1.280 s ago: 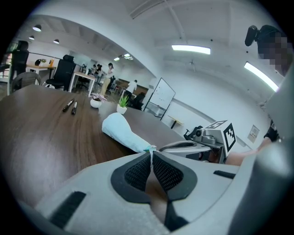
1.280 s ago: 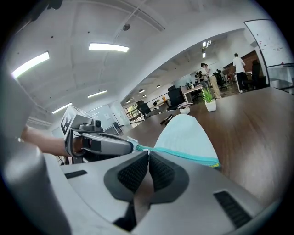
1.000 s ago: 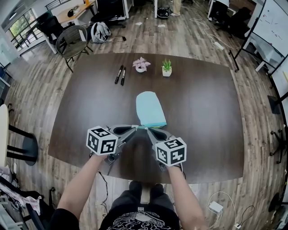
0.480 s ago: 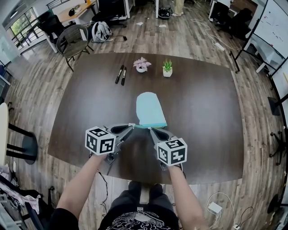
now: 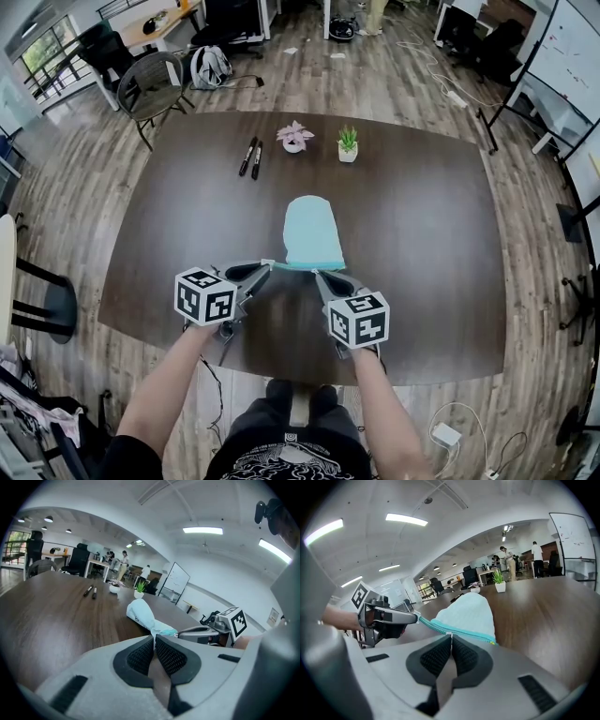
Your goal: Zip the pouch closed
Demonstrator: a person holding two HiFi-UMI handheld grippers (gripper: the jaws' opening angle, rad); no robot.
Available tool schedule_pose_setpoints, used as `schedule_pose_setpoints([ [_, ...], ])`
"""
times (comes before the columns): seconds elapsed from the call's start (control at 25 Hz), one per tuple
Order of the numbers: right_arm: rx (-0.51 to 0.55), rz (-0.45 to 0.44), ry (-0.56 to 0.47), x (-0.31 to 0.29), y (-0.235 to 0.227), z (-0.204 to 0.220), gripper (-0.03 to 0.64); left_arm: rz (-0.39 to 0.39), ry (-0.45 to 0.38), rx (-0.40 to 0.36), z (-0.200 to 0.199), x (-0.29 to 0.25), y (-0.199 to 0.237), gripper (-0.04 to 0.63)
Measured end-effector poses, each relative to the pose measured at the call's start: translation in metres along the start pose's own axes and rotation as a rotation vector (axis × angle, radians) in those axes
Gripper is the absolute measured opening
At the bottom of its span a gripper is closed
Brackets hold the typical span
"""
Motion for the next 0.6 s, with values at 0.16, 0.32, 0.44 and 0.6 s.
schedule_pose_setpoints([
  [0.16,0.022,0.031,0.000,0.001,-0.003,0.001,0.006,-0.035,0.005,0.007,0.004,0.000,0.006,0.023],
  [0.32,0.019,0.045,0.001,0.005,-0.009,0.002,0.006,-0.062,0.016,0.012,0.010,0.002,0.013,0.023],
  [0.44,0.022,0.049,0.000,0.005,-0.010,0.003,0.006,-0.073,0.023,0.005,0.011,0.001,0.015,0.023],
  [0.6,0.031,0.058,-0.002,0.007,-0.011,0.002,0.006,-0.100,0.024,0.005,0.011,0.002,0.018,0.023],
])
Point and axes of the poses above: the fingertips, and each gripper's own axes: x backward along the fingers, y to its left, z out of its underside, the point moved 2 cm from there along x, backward along the fingers, and after that the axes turned 13 degrees about -x, right-handed, at the moved point
